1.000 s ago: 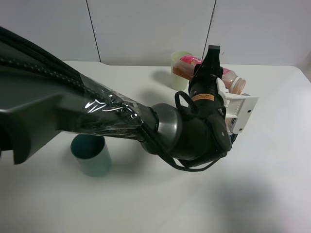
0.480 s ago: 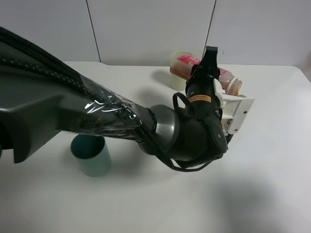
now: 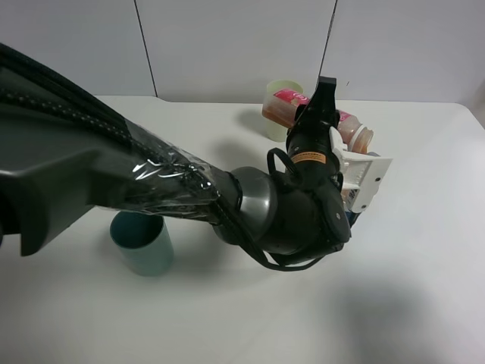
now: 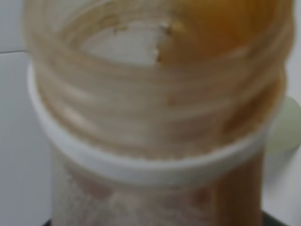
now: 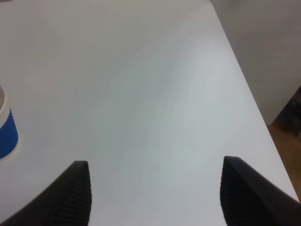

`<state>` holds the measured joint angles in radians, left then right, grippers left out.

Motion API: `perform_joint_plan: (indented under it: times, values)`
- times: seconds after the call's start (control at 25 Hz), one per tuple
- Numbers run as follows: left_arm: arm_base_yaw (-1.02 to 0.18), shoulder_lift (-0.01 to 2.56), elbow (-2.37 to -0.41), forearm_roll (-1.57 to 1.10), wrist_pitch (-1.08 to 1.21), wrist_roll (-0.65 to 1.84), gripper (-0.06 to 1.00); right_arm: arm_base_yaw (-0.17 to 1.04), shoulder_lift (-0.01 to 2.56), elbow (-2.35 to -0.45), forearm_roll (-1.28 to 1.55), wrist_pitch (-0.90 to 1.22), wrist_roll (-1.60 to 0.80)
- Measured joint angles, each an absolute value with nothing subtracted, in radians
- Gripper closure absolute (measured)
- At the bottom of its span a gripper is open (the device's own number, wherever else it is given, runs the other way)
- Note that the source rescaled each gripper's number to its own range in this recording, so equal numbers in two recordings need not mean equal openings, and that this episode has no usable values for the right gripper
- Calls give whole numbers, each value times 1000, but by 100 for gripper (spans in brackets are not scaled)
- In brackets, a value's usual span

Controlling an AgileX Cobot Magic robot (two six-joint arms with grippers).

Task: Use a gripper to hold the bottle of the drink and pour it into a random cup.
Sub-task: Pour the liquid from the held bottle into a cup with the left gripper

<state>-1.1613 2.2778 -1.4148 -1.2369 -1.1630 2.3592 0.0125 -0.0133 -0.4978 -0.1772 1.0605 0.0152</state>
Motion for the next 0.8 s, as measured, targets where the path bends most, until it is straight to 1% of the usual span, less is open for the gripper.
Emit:
perform_joint_plan:
  times: [0.8]
  values:
    - [-1158, 2278, -1415, -1233, -1169, 2379, 94, 13, -13, -498, -177, 1060, 15]
